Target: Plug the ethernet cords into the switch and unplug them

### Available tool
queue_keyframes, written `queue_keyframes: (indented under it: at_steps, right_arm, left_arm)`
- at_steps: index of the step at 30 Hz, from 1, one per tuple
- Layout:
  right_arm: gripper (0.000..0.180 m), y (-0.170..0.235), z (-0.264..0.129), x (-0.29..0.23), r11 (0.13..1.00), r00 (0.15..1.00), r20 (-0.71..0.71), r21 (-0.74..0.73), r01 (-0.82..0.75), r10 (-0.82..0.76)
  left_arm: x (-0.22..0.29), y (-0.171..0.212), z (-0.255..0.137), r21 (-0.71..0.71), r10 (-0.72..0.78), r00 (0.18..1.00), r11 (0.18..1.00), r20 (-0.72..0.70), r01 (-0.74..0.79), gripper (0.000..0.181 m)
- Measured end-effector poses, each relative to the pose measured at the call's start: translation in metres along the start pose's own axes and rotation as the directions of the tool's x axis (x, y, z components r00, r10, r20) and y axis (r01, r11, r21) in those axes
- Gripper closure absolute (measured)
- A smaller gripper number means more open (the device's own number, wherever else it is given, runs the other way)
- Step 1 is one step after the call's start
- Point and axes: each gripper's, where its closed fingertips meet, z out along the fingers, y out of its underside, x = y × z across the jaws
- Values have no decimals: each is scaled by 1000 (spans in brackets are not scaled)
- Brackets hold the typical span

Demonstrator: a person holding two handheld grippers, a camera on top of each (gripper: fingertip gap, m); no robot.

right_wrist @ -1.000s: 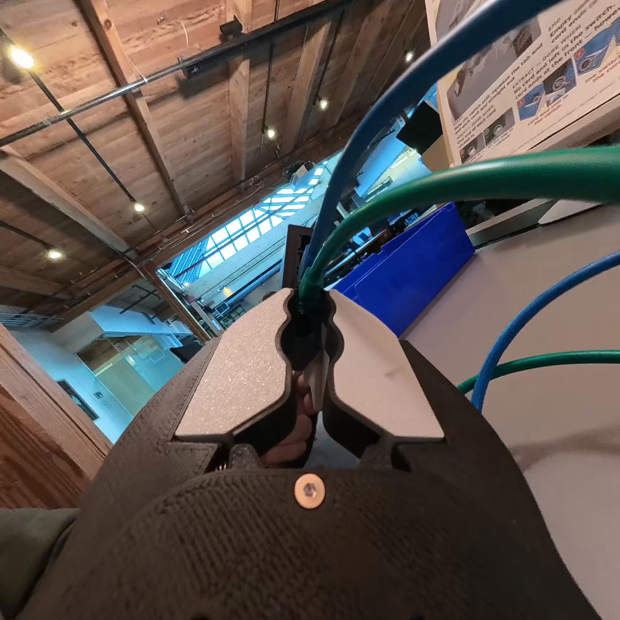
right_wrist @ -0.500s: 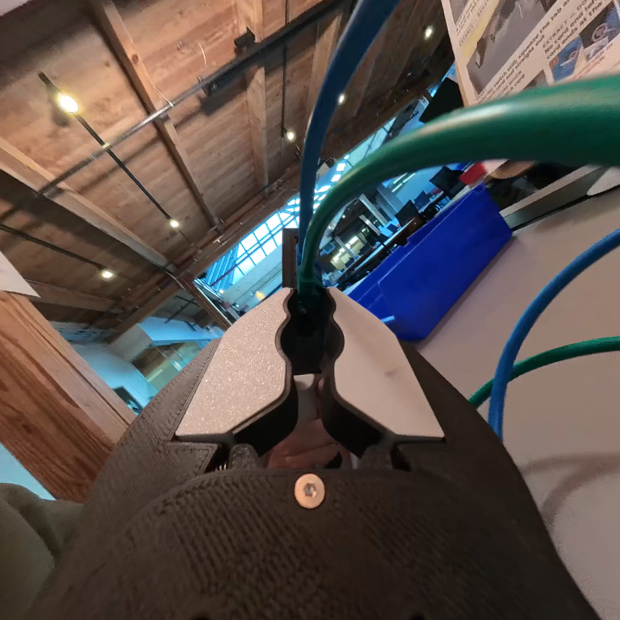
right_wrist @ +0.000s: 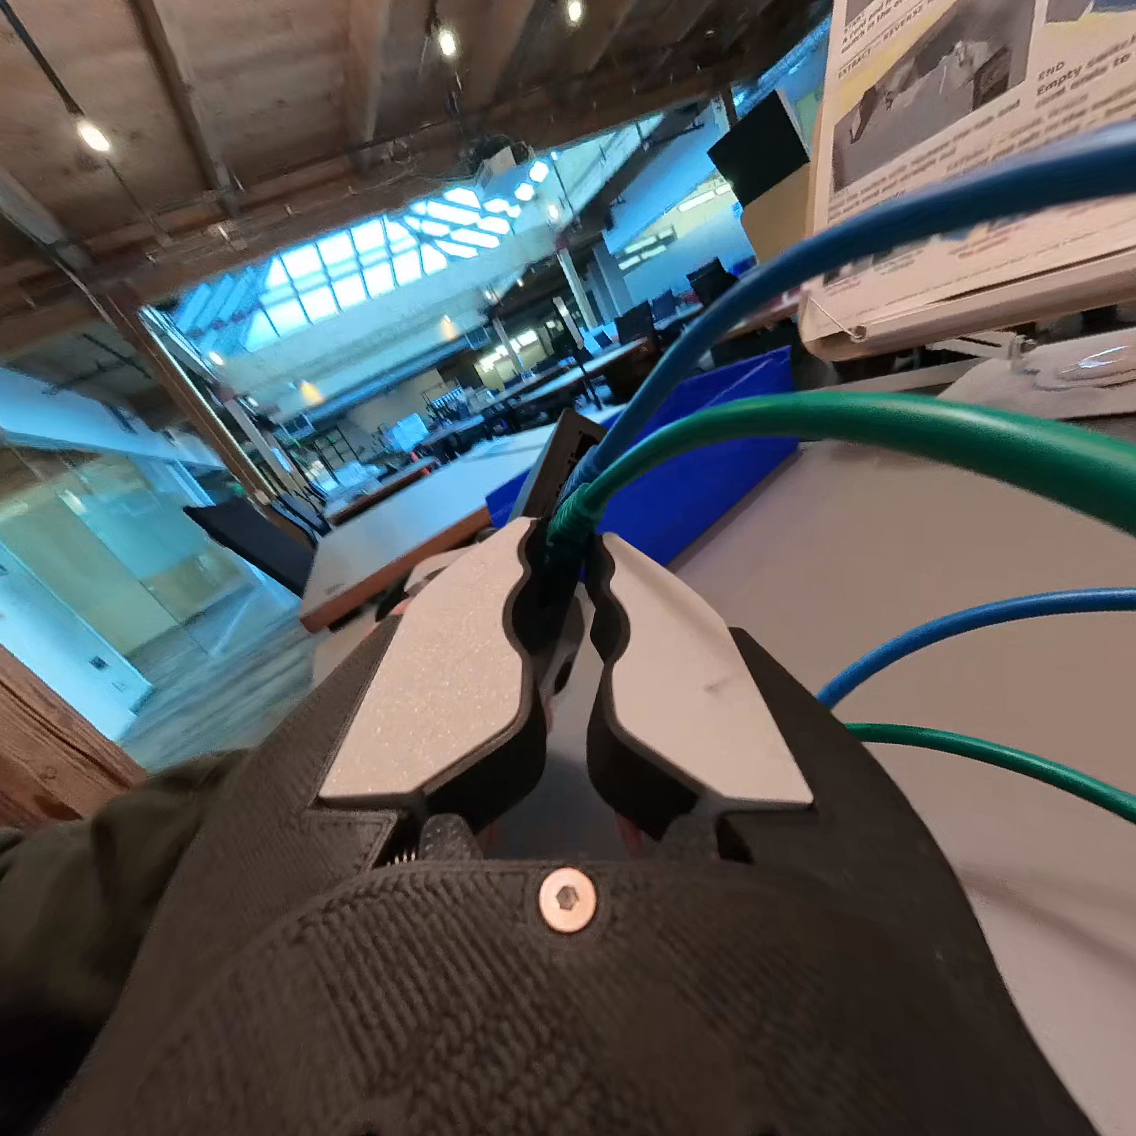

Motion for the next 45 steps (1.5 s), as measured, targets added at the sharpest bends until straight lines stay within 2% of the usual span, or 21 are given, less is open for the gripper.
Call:
queue_keyframes:
  at_steps: [3, 7, 9, 11, 13, 15, 18, 24, 27, 29, 32, 33, 34, 35, 36, 37, 39, 41, 42, 43, 45]
  right_arm:
    - [164, -1, 0, -3, 990, 991, 65, 62, -123, 119]
    - [164, 2, 1, 2, 999, 999, 10, -2, -35, 35]
    - [164, 2, 0, 3, 999, 1000, 13, -21, -26, 26]
    - [164, 2, 0, 2, 998, 997, 31, -7, -67, 67]
    - [164, 0, 0, 0, 979, 976, 99, 49, -197, 191]
    - [164, -2, 1, -4, 961, 957, 141, 84, -265, 252]
    - [165, 1, 2, 0, 973, 970, 107, 52, -225, 218]
    - [164, 2, 0, -3, 984, 978, 114, 5, -177, 176]
    - [165, 1, 5, 0, 1000, 1000, 19, -14, -19, 19]
    - [164, 1, 6, -1, 998, 998, 37, -42, -40, 42]
    - [163, 11, -3, 1, 983, 990, -13, -117, 139, -141]
    - [156, 18, -6, 1, 957, 970, -28, -173, 232, -240]
    - [147, 25, -8, -4, 911, 937, -11, -236, 337, -349]
    - [148, 29, -10, -5, 841, 877, -15, -289, 457, -481]
    - [148, 27, -11, -5, 739, 775, -29, -324, 591, -632]
    - [148, 18, -13, -4, 606, 629, -57, -346, 716, -776]
    - [148, -7, -15, -6, 283, 257, -120, -386, 878, -959]
    - [159, -10, -14, 0, -52, -77, -34, -470, 881, -996]
    - [164, -4, -12, 6, -180, -185, 38, -489, 853, -982]
    - [162, 1, -11, 11, -280, -267, 99, -491, 825, -959]
    - [160, 2, -8, 8, -352, -346, 99, -449, 821, -933]
  left_arm:
    - [2, 0, -1, -22, 134, 991, 991, 24, -133, 154]
    - [-3, -1, -2, 30, -18, 1000, 999, -16, 18, 154]
    - [-4, 0, -1, 34, -22, 1000, 999, -12, 23, 154]
    - [-4, -1, -1, 16, 85, 996, 996, 23, -85, 154]
    - [-1, -1, 0, -27, 256, 964, 967, 67, -255, 154]
    - [2, -3, 0, -35, 242, 969, 970, 53, -240, 154]
    - [0, -4, -2, -27, 126, 991, 992, 48, -125, 154]
    - [1, -2, -2, -85, 192, 979, 979, 75, -185, 154]
    - [3, -6, -4, -58, 122, 989, 991, 81, -117, 154]
    - [4, -9, -5, -40, 85, 992, 996, 95, -82, 154]
    - [7, -18, -6, -5, 16, 993, 1000, 120, -16, 154]
    - [7, -20, -8, -4, -8, 992, 1000, 123, 9, 154]
    - [5, -22, -10, -9, -26, 991, 1000, 132, 28, 154]
    - [1, -23, -13, -4, -43, 988, 999, 150, 44, 154]
    - [-2, -24, -15, 4, -65, 985, 998, 162, 65, 154]
    - [-5, -24, -17, 8, -95, 981, 995, 168, 95, 154]
    - [-9, -22, -19, 5, -148, 974, 989, 174, 150, 154]
    - [-10, -20, -18, 1, -177, 969, 984, 173, 180, 154]
    - [-9, -19, -17, -3, -181, 968, 983, 172, 184, 154]
    - [-8, -18, -17, -10, -183, 968, 982, 171, 187, 153]
    - [-6, -18, -16, -17, -187, 969, 981, 162, 193, 153]
